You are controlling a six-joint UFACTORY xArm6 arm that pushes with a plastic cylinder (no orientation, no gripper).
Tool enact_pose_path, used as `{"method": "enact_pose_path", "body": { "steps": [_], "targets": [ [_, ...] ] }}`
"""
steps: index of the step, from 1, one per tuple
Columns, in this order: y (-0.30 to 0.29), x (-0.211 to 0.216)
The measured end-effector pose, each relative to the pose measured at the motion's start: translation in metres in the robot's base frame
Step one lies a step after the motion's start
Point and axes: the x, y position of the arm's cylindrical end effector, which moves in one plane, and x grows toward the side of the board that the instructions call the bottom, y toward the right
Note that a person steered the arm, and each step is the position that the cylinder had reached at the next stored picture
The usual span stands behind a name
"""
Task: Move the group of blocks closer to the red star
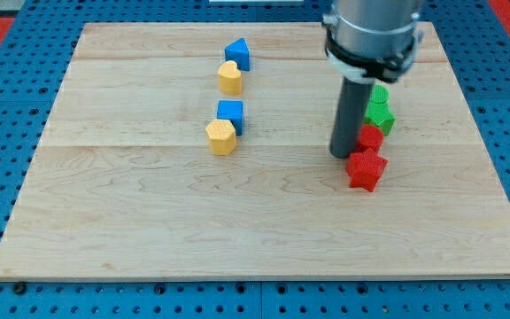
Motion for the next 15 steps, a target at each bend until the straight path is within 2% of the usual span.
{"method": "enact_pose_path", "body": {
  "steps": [1, 2, 4, 5, 6, 7, 8, 9, 10, 11, 12, 13, 14, 15],
  "targets": [
    [0.010, 0.032],
    [0.015, 0.031],
    [-0.010, -0.065],
    [-0.056, -0.111],
    [0.000, -0.168],
    [0.045, -0.161],
    [0.008, -0.139],
    [0.001, -0.103],
    [0.006, -0.109],
    [0.009, -0.163],
    [0.061, -0.147],
    [0.065, -0.098],
    [0.054, -0.075],
    [0.054, -0.069]
  ]
}}
